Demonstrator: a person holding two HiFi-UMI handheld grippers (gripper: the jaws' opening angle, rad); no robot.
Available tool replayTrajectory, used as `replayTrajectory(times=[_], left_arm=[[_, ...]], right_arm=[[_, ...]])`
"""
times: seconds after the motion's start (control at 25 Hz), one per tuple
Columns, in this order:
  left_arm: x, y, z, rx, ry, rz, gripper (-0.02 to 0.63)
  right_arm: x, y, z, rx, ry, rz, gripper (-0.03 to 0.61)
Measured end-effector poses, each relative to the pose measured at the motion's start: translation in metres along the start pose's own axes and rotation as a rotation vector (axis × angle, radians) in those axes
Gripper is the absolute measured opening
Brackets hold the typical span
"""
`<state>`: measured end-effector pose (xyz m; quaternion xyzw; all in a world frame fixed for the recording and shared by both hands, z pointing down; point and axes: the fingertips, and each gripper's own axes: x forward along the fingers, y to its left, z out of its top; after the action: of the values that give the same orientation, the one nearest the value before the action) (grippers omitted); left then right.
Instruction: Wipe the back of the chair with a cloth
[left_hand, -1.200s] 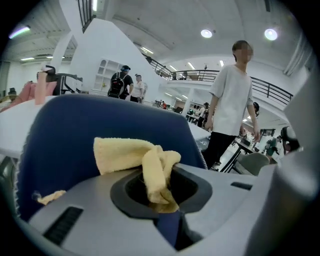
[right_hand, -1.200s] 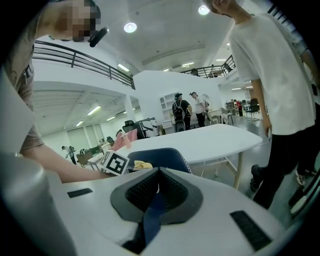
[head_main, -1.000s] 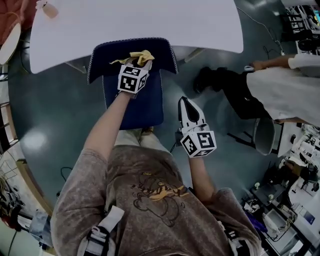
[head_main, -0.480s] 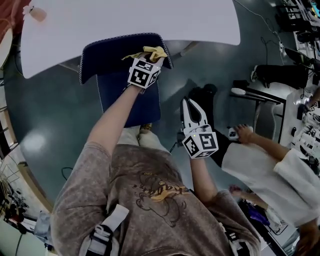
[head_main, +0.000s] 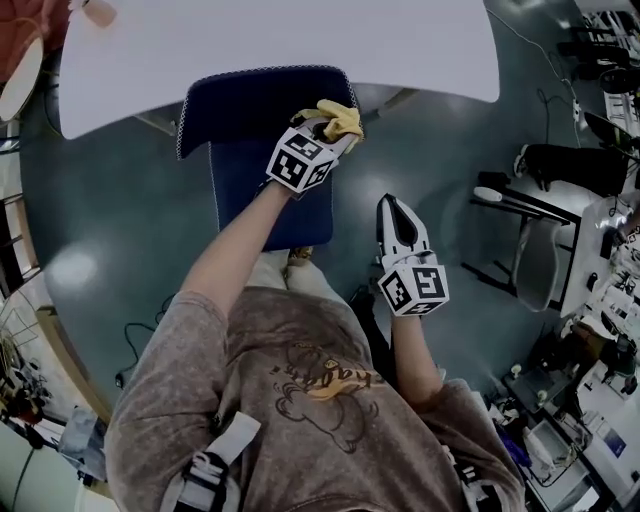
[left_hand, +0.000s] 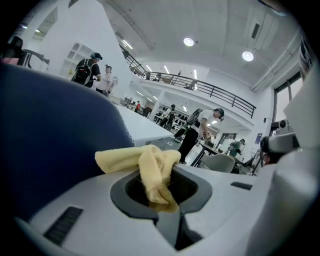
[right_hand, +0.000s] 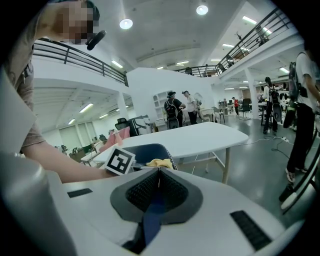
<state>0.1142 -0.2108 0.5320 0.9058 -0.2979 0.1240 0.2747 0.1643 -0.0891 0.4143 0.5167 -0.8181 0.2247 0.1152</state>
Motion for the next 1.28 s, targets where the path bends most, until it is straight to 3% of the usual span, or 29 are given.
replayTrajectory(times=[0.44, 0.88, 1.28], left_arm=[[-0.138, 0.076, -0.032, -0.054, -0.077, 0.298, 0.077], [-0.253, 0.138, -0.108, -0.151, -0.031, 0.578, 0.077], [-0.264, 0.177, -0.138, -0.193, 0.019, 0.673, 0.077]], right_arm=[[0.040, 0.025, -0.002, -0.020, 0.022, 0.109, 0.027], [0.066, 0.055, -0.005, -0.051, 0.049, 0.191, 0.026], [0.065, 0.062, -0.012, -0.063, 0.071, 0.193, 0.026]])
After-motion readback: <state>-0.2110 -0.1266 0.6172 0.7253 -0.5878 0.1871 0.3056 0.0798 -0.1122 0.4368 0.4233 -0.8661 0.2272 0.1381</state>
